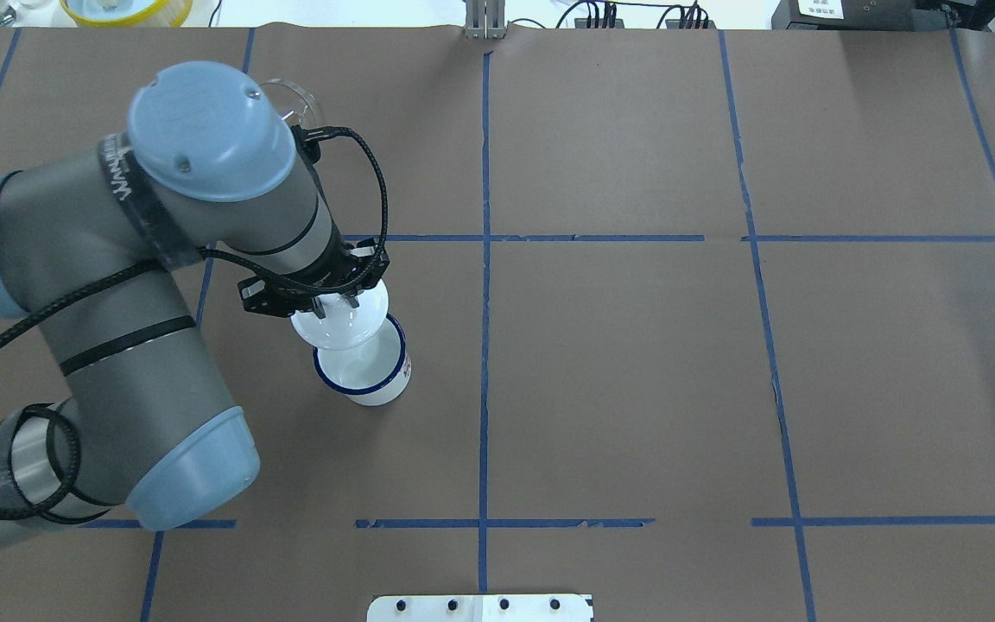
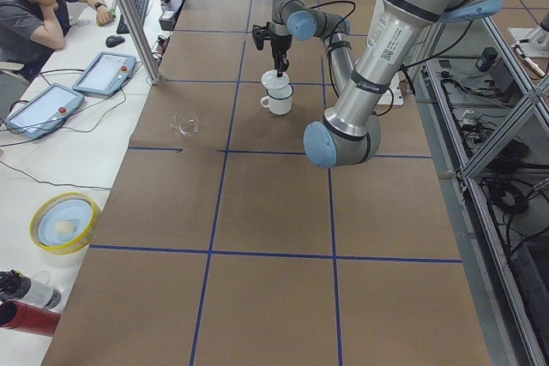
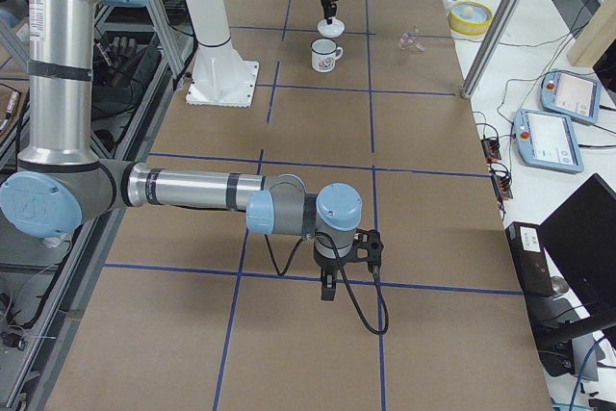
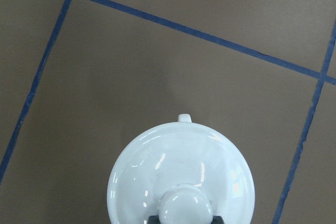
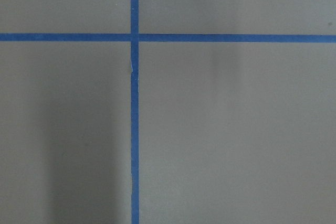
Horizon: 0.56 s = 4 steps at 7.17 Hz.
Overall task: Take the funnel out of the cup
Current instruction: 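Lift the lid and carry it over the mug with the left gripper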
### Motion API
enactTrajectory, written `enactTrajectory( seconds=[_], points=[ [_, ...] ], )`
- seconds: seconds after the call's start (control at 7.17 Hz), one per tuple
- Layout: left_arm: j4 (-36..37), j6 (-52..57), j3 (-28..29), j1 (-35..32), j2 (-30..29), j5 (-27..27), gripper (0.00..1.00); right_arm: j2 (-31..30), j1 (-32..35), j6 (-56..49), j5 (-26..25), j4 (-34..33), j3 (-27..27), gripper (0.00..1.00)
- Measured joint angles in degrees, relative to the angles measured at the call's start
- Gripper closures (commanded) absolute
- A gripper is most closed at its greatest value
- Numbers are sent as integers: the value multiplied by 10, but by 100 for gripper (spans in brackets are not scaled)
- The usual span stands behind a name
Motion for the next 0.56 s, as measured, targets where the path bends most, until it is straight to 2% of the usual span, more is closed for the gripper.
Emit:
enactTrajectory(
  seconds=[0.28, 0.56],
  points=[
    [-14, -4, 30, 6, -7, 0, 100, 0, 0, 0, 0, 0, 0, 0],
    [-30, -4, 34, 12, -1, -1, 100, 0, 0, 0, 0, 0, 0, 0]
  ],
)
